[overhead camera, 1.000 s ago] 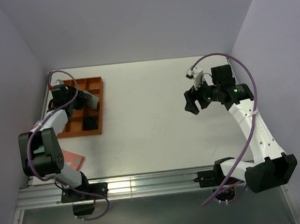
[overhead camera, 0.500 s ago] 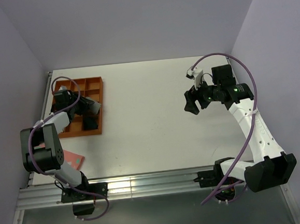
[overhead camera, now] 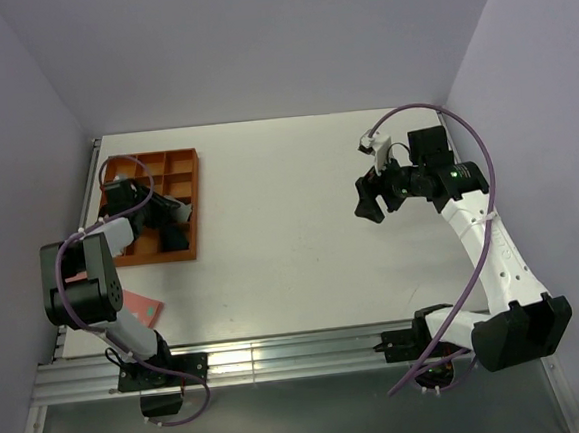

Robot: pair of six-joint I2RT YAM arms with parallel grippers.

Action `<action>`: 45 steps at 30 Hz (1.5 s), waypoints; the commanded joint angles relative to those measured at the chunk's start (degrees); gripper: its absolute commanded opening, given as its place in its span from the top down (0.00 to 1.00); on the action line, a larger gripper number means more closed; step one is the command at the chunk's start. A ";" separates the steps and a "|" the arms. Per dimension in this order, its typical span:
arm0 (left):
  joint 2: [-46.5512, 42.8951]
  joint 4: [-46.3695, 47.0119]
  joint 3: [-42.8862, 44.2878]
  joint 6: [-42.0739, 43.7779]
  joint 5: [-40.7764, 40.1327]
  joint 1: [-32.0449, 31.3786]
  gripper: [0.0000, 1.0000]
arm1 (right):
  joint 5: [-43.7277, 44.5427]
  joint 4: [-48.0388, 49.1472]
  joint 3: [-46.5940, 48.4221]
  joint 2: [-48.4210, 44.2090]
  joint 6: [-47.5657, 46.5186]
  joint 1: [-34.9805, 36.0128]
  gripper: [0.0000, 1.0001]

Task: Roll the socks
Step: Place the sock in the storage box.

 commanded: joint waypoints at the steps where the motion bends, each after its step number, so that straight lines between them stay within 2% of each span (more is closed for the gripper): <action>1: 1.63 -4.21 0.02 2.97 -2.79 0.41 1.00 | -1.09 1.41 -0.26 0.08 -1.03 -0.45 0.19; 14: 5.41 -13.27 4.15 4.11 -9.48 0.41 1.00 | -1.27 0.44 1.06 2.19 -1.03 -0.45 0.19; 20: 7.61 -25.81 13.27 4.29 -18.16 -1.87 1.00 | -1.88 -0.52 2.73 3.24 -0.86 -0.45 0.19; 23: 8.75 -28.65 16.10 4.20 -20.11 -3.98 1.00 | -2.06 -1.23 3.26 3.95 -1.03 -0.37 0.19; 29: 12.18 -34.18 21.02 4.81 -21.43 -5.13 1.00 | -1.88 -2.02 3.96 4.74 -1.65 -0.45 0.20; 35: 15.43 -35.68 23.40 5.43 -20.30 -5.66 1.00 | -1.97 -2.19 4.14 5.88 -1.91 -0.45 0.20; 45: 18.42 -37.44 24.72 5.61 -20.64 -5.92 0.84 | -2.50 -2.02 3.88 6.76 -1.91 -0.45 0.20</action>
